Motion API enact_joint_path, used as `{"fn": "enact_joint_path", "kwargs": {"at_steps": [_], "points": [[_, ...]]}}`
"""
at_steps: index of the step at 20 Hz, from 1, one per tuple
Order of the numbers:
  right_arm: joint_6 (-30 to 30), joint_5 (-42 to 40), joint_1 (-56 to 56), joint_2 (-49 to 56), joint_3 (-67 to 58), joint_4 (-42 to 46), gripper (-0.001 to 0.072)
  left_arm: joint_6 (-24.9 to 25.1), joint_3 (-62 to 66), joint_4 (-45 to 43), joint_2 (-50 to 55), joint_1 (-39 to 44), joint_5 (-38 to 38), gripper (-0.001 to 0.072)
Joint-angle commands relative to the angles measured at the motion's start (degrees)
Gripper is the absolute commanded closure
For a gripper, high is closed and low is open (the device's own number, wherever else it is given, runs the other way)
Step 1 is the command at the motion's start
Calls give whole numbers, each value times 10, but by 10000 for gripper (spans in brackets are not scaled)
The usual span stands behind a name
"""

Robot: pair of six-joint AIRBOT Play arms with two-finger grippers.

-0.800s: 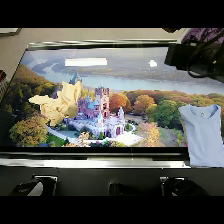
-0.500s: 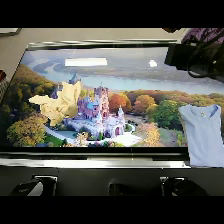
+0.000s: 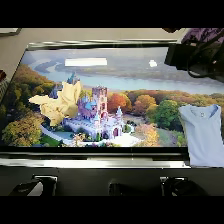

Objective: Fold the clothes and pants, and hang the long-sleeved shirts on hangers.

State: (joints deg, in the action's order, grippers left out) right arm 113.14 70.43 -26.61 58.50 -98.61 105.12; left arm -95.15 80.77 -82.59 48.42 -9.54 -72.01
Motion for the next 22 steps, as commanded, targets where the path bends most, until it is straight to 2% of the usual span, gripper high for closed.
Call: {"fn": "enact_joint_path", "kwargs": {"at_steps": [1,9,10,11,12,15,19,22], "points": [[0,0,0,0,0,0,675,0,0,0,0,0,0,683],[0,-48,0,0,0,0,675,0,0,0,0,0,0,682],[0,-48,0,0,0,0,675,-9,0,0,2,0,0,637],[1,-49,0,0,0,-2,675,-25,0,0,10,0,-7,370],[0,-51,0,0,0,-2,675,-36,0,1,25,2,-25,-13],[0,-50,0,0,0,-4,675,-32,-18,0,108,42,-51,-13],[0,-45,0,0,0,-5,675,-35,-38,-3,267,119,35,-13],[0,-41,0,0,0,-5,675,-59,-38,-4,382,149,76,-13]]}}
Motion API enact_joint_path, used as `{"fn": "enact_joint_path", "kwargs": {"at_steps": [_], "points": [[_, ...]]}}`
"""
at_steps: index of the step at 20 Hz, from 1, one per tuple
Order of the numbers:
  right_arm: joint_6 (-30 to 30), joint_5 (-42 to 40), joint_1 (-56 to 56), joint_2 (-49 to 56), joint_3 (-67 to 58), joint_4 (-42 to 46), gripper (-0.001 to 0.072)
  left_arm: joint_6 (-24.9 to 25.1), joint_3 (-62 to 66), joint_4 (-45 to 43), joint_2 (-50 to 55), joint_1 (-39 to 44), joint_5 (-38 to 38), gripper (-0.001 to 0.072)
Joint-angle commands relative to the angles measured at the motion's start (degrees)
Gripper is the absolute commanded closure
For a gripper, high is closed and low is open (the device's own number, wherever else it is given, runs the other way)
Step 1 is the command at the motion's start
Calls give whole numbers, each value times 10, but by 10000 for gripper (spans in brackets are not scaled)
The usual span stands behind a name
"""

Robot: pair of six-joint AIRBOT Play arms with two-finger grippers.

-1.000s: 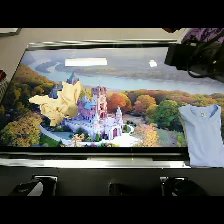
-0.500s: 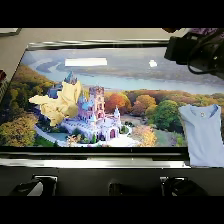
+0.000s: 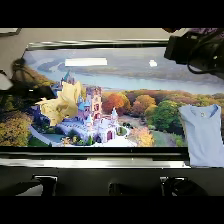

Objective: Fold the clothes and pants, and hang the long-sleeved shirts on hangers.

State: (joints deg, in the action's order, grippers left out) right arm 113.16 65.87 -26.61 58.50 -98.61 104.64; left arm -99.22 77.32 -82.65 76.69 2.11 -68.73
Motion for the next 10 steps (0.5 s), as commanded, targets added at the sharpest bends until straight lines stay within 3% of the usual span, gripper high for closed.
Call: {"fn": "enact_joint_path", "kwargs": {"at_steps": [1,6,8,10], "points": [[0,5,0,0,0,-1,675,-27,-3,-3,132,38,43,-13],[0,22,0,0,0,-1,674,-31,-1,-1,219,52,52,-12],[0,35,0,0,0,-1,674,-25,1,3,217,52,42,667],[0,35,0,0,0,-2,672,-26,20,12,202,56,7,687]]}}
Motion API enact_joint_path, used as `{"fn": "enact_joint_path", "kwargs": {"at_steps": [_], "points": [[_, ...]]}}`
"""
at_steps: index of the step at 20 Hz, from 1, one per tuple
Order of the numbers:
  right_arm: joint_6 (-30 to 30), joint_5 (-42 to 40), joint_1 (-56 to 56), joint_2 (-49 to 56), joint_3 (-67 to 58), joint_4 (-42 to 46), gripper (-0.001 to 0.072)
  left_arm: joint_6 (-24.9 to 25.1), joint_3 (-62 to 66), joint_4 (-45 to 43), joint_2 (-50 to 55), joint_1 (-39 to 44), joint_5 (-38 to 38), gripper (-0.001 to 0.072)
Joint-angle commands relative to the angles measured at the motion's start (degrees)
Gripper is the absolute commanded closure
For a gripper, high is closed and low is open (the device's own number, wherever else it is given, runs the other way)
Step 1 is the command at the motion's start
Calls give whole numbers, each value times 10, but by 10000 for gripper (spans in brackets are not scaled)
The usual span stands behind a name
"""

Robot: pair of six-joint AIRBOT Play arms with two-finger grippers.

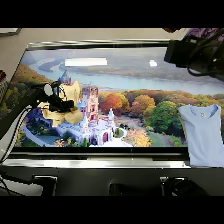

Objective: Fold the clothes and pants, and hang the long-sleeved shirts on hangers.

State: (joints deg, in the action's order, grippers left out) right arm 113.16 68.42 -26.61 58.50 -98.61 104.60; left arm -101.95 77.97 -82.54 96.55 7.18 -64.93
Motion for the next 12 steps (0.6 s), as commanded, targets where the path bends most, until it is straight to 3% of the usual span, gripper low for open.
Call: {"fn": "enact_joint_path", "kwargs": {"at_steps": [1,3,8,10,12], "points": [[0,9,0,0,0,-2,670,1,25,20,-11,12,-54,687],[0,9,0,0,0,-2,622,1,40,68,-45,37,-80,687],[0,61,0,0,0,-2,611,-1,40,252,-86,197,-52,687],[3,82,0,0,0,-2,480,-2,39,253,-74,279,7,687],[7,97,0,0,0,-2,449,-39,39,237,-45,331,60,678]]}}
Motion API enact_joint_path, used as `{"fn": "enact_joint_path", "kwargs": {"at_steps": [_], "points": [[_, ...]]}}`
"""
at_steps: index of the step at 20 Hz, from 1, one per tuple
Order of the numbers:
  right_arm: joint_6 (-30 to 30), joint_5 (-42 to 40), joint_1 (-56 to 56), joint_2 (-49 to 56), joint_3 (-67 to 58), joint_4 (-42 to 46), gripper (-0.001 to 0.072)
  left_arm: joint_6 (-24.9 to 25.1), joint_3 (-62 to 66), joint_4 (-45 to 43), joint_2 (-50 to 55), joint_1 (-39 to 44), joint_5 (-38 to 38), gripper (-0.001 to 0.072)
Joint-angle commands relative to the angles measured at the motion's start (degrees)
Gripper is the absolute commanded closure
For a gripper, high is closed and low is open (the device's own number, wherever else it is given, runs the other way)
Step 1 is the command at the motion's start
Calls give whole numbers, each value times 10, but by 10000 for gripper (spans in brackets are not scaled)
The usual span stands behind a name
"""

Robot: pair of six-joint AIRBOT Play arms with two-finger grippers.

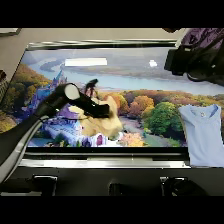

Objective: Fold the clothes and pants, and hang the long-sleeved shirts on hangers.

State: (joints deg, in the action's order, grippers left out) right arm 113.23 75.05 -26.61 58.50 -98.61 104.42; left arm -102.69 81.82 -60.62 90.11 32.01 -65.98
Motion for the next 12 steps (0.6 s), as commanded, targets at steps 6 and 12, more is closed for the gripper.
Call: {"fn": "enact_joint_path", "kwargs": {"at_steps": [6,12], "points": [[42,39,12,5,0,49,301,-39,12,-29,6,-31,7,78],[-100,63,327,93,108,-361,291,12,18,-63,-73,-257,-42,79]]}}
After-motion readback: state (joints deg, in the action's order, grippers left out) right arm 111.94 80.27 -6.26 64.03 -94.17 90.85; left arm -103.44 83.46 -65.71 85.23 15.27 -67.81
